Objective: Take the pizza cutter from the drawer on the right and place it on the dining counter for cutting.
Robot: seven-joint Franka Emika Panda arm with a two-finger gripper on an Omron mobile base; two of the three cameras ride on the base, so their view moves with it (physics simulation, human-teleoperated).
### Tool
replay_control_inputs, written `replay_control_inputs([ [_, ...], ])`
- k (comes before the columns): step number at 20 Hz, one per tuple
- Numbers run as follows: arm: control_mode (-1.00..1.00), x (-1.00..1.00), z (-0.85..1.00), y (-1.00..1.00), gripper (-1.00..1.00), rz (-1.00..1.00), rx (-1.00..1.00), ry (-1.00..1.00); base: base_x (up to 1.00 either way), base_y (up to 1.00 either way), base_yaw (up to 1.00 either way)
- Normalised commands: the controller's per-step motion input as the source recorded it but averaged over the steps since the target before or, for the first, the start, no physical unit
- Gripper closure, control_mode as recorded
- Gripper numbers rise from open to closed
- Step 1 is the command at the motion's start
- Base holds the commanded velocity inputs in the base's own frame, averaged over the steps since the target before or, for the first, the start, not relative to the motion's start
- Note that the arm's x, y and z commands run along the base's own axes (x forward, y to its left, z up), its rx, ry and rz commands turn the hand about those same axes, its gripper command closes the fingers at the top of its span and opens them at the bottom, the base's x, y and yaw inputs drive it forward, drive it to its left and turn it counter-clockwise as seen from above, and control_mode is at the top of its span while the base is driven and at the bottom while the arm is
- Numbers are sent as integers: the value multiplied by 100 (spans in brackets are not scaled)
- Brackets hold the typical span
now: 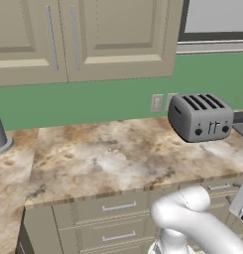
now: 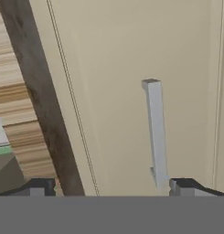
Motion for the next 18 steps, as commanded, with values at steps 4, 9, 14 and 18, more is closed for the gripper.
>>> replay_control_inputs([
  [4, -100, 34, -22, -14, -100, 0, 2, 0, 0, 0, 0],
  [9, -100, 29, -28, -12, -100, 0, 1, -2, 0, 0, 0],
  [14, -100, 29, -26, -9, -100, 0, 1, -2, 0, 0, 0],
  [18, -100, 31, -20, -10, -100, 0, 2, 0, 0, 0, 0],
])
